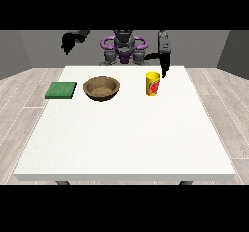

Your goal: Pick the cup and pour the ball into the bowl, then pick the bowl and place it on the pad

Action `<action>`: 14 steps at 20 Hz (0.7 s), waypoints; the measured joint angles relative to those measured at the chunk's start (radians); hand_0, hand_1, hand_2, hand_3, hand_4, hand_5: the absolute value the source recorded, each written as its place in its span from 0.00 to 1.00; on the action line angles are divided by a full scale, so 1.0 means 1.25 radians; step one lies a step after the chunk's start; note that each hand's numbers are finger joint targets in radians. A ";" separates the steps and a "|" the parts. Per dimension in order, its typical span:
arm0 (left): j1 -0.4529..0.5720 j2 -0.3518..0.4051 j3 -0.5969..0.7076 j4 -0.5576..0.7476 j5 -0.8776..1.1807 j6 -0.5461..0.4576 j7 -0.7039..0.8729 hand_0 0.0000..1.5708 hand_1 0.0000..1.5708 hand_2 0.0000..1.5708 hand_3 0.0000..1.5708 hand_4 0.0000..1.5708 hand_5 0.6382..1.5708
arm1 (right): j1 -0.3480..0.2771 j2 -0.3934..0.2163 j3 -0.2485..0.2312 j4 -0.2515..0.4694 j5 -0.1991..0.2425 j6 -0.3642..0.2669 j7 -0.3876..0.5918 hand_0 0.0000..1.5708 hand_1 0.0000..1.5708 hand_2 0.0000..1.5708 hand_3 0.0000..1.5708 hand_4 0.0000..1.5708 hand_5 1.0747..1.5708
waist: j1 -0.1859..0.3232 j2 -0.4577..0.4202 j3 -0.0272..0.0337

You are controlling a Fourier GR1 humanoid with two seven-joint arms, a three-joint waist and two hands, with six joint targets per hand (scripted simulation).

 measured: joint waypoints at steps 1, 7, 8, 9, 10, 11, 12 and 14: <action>-0.009 0.002 0.005 0.031 0.001 -0.004 -0.020 0.00 0.00 0.00 0.00 0.00 0.87 | -0.004 -0.005 -0.009 0.011 -0.004 0.006 -0.009 0.00 0.00 0.00 0.00 0.42 0.98 | -0.001 0.003 -0.0001; -0.063 0.012 0.026 0.199 -0.007 -0.010 -0.108 0.00 0.00 0.00 0.00 0.10 0.85 | -0.022 -0.040 -0.057 0.068 -0.046 0.045 -0.023 0.00 0.00 0.00 0.00 0.43 0.98 | -0.010 -0.005 -0.0001; -0.071 0.012 0.029 0.228 -0.008 -0.009 -0.121 0.00 0.00 0.00 0.00 0.11 0.84 | -0.021 -0.047 -0.062 0.076 -0.052 0.053 -0.019 0.00 0.00 0.00 0.00 0.42 0.98 | -0.010 -0.011 -0.0001; -0.078 0.009 0.027 0.252 -0.011 -0.007 -0.129 0.00 0.00 0.00 0.00 0.13 0.85 | -0.023 -0.054 -0.071 0.088 -0.057 0.058 -0.020 0.00 0.00 0.00 0.00 0.43 0.98 | -0.010 -0.017 -0.0001; -0.086 0.015 0.032 0.276 -0.010 -0.014 -0.147 0.00 0.00 0.00 0.00 0.13 0.84 | -0.026 -0.058 -0.080 0.099 -0.059 0.061 -0.029 0.00 0.00 0.00 0.00 0.43 0.98 | -0.009 -0.014 -0.0001; -0.100 0.020 0.039 0.303 -0.006 -0.018 -0.159 0.00 0.00 0.00 0.00 0.12 0.84 | -0.026 -0.056 -0.078 0.104 -0.057 0.063 -0.038 0.00 0.00 0.00 0.00 0.43 0.98 | -0.012 -0.010 -0.0001; -0.103 0.020 0.039 0.324 -0.008 -0.021 -0.175 0.00 0.00 0.00 0.00 0.12 0.84 | -0.024 -0.057 -0.084 0.119 -0.057 0.068 -0.051 0.00 0.00 0.00 0.00 0.43 0.99 | -0.011 -0.009 -0.0001; -0.123 0.029 0.056 0.379 -0.002 -0.023 -0.211 0.00 0.00 0.00 0.00 0.16 0.86 | -0.034 -0.065 -0.086 0.112 -0.063 0.070 -0.036 0.00 0.00 0.00 0.00 0.43 0.98 | -0.017 -0.003 0.0000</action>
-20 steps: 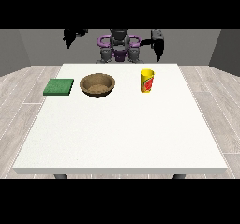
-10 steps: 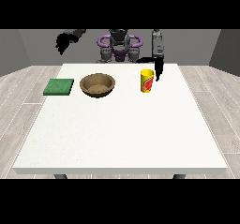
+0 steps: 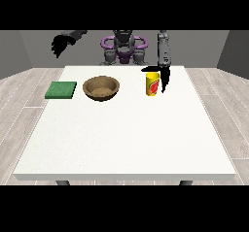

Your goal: Pick the cup and pour the ball into the bowl, then pick the bowl and place it on the pad

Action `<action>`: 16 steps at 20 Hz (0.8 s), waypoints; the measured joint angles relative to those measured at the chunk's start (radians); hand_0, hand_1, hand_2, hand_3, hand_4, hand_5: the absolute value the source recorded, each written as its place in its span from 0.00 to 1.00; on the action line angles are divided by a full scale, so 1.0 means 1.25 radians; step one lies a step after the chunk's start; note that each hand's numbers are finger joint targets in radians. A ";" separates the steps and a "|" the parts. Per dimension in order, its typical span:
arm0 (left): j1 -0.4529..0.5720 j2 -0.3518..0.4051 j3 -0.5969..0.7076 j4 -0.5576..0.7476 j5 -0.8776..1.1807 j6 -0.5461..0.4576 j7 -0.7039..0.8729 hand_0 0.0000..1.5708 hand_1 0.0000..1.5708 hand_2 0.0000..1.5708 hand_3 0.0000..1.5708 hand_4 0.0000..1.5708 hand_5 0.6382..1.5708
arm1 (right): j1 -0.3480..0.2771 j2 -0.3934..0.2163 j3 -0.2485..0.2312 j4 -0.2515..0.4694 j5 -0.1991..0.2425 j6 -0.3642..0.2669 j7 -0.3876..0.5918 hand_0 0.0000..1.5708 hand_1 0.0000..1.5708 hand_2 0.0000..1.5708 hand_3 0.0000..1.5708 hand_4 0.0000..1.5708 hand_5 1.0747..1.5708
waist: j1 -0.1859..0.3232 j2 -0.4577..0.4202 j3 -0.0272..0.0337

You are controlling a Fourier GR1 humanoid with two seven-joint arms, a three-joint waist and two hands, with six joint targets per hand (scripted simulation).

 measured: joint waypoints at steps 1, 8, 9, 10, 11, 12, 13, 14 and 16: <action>-0.009 0.001 0.006 0.027 0.003 -0.001 -0.015 0.00 0.00 0.00 0.00 0.23 0.89 | -0.002 -0.006 -0.002 -0.003 -0.004 0.003 0.009 0.00 0.00 0.00 0.00 0.43 0.99 | -0.004 0.001 -0.0001; -0.037 0.004 0.020 0.143 -0.035 0.077 -0.127 0.80 0.80 1.00 1.00 0.85 0.91 | -0.020 -0.040 -0.032 -0.007 -0.052 0.046 0.009 0.00 0.00 0.00 0.10 0.41 1.00 | -0.041 0.038 0.0003; -0.041 0.012 0.024 0.154 -0.041 0.089 -0.145 0.81 0.81 1.00 1.00 0.85 0.91 | -0.024 -0.042 -0.036 -0.014 -0.057 0.047 0.009 0.00 0.00 0.00 0.05 0.41 0.99 | -0.045 0.047 0.0009; -0.052 0.020 0.030 0.165 -0.046 0.107 -0.152 0.81 0.81 1.00 1.00 0.86 0.89 | -0.027 -0.050 -0.038 -0.022 -0.064 0.054 0.013 0.00 0.00 0.00 0.11 0.41 0.99 | -0.058 0.055 0.0015; -0.046 0.019 0.032 0.175 -0.052 0.124 -0.165 0.82 0.82 1.00 1.00 0.87 0.88 | -0.018 -0.058 -0.043 -0.027 -0.076 0.064 0.024 0.00 0.00 0.00 0.10 0.41 0.99 | -0.065 0.047 0.0021; -0.052 0.023 0.038 0.183 -0.053 0.135 -0.182 0.82 0.82 1.00 1.00 0.88 0.87 | -0.025 -0.073 -0.057 -0.029 -0.093 0.072 0.034 0.00 0.00 0.00 0.11 0.41 0.99 | -0.068 0.053 0.0029; -0.057 0.024 0.040 0.192 -0.058 0.151 -0.187 0.82 0.82 1.00 1.00 0.89 0.87 | -0.027 -0.080 -0.064 -0.028 -0.101 0.076 0.038 0.00 0.00 0.00 0.10 0.40 0.99 | -0.069 0.051 0.0034; -0.066 0.029 0.038 0.197 -0.064 0.162 -0.180 0.82 0.82 1.00 1.00 0.90 0.84 | -0.030 -0.093 -0.077 -0.013 -0.108 0.087 0.036 0.00 0.00 0.00 0.10 0.40 0.99 | -0.069 0.049 0.0032; -0.074 0.014 0.012 0.201 -0.091 0.194 -0.143 0.81 0.81 1.00 1.00 0.89 0.86 | -0.028 -0.106 -0.093 0.030 -0.117 0.100 0.037 0.00 0.00 0.00 0.17 0.41 0.99 | -0.058 0.017 0.0022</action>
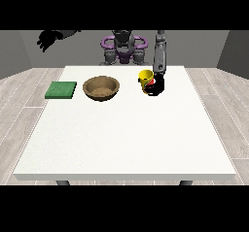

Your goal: Pick the cup and pour the ball into the bowl, then pick the bowl and place it on the pad

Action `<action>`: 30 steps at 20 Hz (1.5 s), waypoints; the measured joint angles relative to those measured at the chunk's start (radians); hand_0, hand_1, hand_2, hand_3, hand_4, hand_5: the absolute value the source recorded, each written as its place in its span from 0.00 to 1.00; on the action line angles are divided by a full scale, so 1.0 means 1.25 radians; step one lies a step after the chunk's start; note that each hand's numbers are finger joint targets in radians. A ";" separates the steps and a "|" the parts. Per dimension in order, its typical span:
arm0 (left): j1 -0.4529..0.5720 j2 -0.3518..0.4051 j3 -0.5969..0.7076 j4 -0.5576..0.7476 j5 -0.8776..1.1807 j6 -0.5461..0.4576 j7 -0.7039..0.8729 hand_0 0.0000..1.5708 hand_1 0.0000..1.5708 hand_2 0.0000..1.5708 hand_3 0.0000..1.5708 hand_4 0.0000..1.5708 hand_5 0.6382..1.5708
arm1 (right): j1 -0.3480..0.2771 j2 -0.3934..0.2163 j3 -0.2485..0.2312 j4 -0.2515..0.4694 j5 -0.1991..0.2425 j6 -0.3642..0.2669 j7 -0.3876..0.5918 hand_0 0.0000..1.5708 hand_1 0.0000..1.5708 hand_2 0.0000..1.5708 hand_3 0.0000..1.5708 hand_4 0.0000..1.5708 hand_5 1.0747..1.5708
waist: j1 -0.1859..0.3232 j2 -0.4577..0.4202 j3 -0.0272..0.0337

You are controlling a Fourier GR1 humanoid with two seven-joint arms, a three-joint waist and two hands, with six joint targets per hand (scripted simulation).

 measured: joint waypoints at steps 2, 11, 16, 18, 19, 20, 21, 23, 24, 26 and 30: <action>-0.013 -0.003 -0.023 0.001 -0.028 0.029 0.042 0.81 0.81 1.00 1.00 0.90 0.85 | 0.003 -0.012 -0.010 0.030 -0.003 0.009 0.004 0.00 0.00 0.00 0.20 0.41 0.99 | 0.007 -0.034 -0.0005; -0.101 0.017 -0.225 0.020 -0.320 0.241 0.274 0.86 0.86 1.00 1.00 0.93 0.96 | -0.015 -0.035 -0.023 0.157 -0.012 0.033 0.022 0.00 0.00 0.00 0.10 0.43 0.98 | 0.022 -0.136 0.0027; -0.166 0.013 -0.353 0.082 -0.524 0.310 0.464 0.87 0.87 1.00 1.00 0.93 0.96 | -0.019 -0.034 -0.023 0.216 -0.007 0.046 0.010 0.00 0.00 0.00 0.05 0.44 0.98 | 0.020 -0.173 0.0029; -0.195 -0.016 -0.397 0.102 -0.590 0.307 0.550 0.87 0.87 1.00 1.00 0.93 0.96 | -0.018 -0.041 -0.029 0.248 -0.004 0.053 0.001 0.00 0.00 0.00 0.00 0.44 0.98 | 0.030 -0.190 0.0021; -0.215 -0.032 -0.417 0.108 -0.619 0.297 0.592 0.87 0.87 1.00 1.00 0.93 0.96 | -0.016 -0.048 -0.037 0.271 -0.004 0.063 -0.008 0.00 0.00 0.00 0.00 0.44 0.98 | 0.038 -0.197 0.0017; -0.223 -0.048 -0.434 0.109 -0.642 0.288 0.623 0.87 0.87 1.00 1.00 0.93 0.96 | -0.010 -0.051 -0.043 0.292 -0.002 0.070 -0.020 0.00 0.00 0.00 0.00 0.43 0.97 | 0.050 -0.203 0.0012; -0.237 -0.064 -0.452 0.113 -0.669 0.282 0.662 0.87 0.87 1.00 1.00 0.94 0.96 | -0.008 -0.050 -0.041 0.306 0.001 0.077 -0.027 0.00 0.00 0.00 0.00 0.44 0.97 | 0.052 -0.207 0.0009; -0.270 -0.087 -0.488 0.118 -0.713 0.256 0.736 0.83 0.83 1.00 1.00 0.94 0.95 | -0.017 -0.059 -0.046 0.334 -0.001 0.086 -0.030 0.00 0.00 0.00 0.11 0.45 0.98 | 0.055 -0.216 0.0007; -0.286 -0.096 -0.505 0.120 -0.735 0.241 0.763 0.84 0.84 1.00 1.00 0.90 0.98 | -0.022 -0.065 -0.051 0.348 -0.002 0.092 -0.036 0.00 0.00 0.00 0.10 0.45 0.98 | 0.060 -0.217 0.0003; -0.314 -0.107 -0.541 0.123 -0.775 0.205 0.830 0.87 0.87 1.00 1.00 0.84 0.99 | -0.027 -0.068 -0.050 0.369 0.002 0.095 -0.040 0.00 0.00 0.00 0.10 0.44 0.97 | 0.058 -0.230 -0.0001; -0.371 -0.118 -0.610 0.151 -0.875 0.147 0.930 0.92 0.92 1.00 1.00 0.69 1.00 | -0.043 -0.056 -0.040 0.382 0.016 0.085 -0.051 0.00 0.00 0.00 0.19 0.45 0.97 | 0.055 -0.232 -0.0004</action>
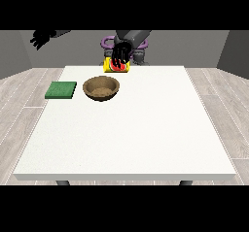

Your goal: Pick the cup and pour the ball into the bowl, then pick the bowl and place it on the pad

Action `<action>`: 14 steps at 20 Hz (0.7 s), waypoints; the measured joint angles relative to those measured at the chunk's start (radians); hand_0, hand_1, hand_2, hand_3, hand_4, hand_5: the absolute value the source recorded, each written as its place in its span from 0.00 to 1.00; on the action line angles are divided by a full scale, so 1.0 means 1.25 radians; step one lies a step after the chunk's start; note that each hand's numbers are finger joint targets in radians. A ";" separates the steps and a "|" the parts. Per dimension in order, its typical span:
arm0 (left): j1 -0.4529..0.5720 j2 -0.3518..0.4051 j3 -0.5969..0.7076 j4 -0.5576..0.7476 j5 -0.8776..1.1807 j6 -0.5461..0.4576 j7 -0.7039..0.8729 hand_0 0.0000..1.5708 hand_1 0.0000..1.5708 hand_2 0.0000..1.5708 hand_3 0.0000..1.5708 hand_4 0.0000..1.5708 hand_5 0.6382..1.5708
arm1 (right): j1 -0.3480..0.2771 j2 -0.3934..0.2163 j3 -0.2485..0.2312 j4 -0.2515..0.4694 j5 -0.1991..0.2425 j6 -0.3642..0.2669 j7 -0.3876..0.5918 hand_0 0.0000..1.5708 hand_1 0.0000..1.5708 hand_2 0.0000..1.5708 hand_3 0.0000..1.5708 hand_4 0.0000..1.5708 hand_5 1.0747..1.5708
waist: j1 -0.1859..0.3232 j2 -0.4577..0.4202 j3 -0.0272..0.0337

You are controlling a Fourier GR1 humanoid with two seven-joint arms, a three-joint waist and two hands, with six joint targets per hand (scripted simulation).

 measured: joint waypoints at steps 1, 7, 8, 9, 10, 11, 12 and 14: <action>-0.012 -0.002 -0.019 0.001 -0.020 -0.023 0.023 0.89 0.89 1.00 1.00 0.66 1.00 | -0.003 -0.004 -0.001 0.011 -0.001 0.005 0.002 0.00 0.00 0.00 0.17 0.44 0.97 | -0.002 -0.005 -0.0001; -0.034 -0.006 -0.124 -0.043 -0.089 -0.177 0.101 0.16 0.16 0.79 0.99 0.69 1.00 | -0.029 0.016 0.022 0.039 0.017 -0.002 -0.010 0.00 0.00 0.00 0.21 0.44 0.96 | -0.022 -0.016 -0.0007; -0.029 -0.006 -0.144 -0.065 -0.092 -0.205 0.109 0.21 0.21 0.81 1.00 0.69 1.00 | -0.038 0.016 0.023 0.047 0.020 -0.003 -0.012 0.00 0.00 0.00 0.21 0.44 0.96 | -0.024 -0.014 -0.0006; -0.026 -0.007 -0.154 -0.081 -0.090 -0.235 0.106 0.12 0.12 0.79 1.00 0.71 1.00 | -0.040 0.020 0.026 0.051 0.024 -0.011 -0.010 0.00 0.00 0.00 0.22 0.44 0.96 | -0.022 -0.018 -0.0009; -0.029 -0.007 -0.164 -0.100 -0.091 -0.264 0.104 0.11 0.11 0.76 1.00 0.72 1.00 | -0.047 0.021 0.027 0.058 0.025 -0.015 -0.008 0.00 0.00 0.00 0.17 0.44 0.95 | -0.019 -0.020 -0.0009; -0.029 -0.007 -0.169 -0.108 -0.098 -0.280 0.103 0.00 0.00 0.73 1.00 0.71 1.00 | -0.040 0.022 0.028 0.059 0.029 -0.011 -0.019 0.00 0.00 0.00 0.11 0.45 0.96 | -0.018 -0.018 -0.0011; -0.018 -0.007 -0.172 -0.109 -0.106 -0.285 0.094 0.00 0.00 0.68 0.98 0.71 1.00 | -0.038 0.024 0.030 0.051 0.028 -0.018 -0.010 0.00 0.00 0.00 0.03 0.45 0.95 | -0.015 -0.023 -0.0010; -0.004 -0.007 -0.181 -0.140 -0.116 -0.309 0.095 0.00 0.00 0.70 0.98 0.71 1.00 | -0.039 0.022 0.027 0.055 0.027 -0.020 -0.010 0.00 0.00 0.00 0.09 0.46 0.95 | -0.006 -0.024 -0.0011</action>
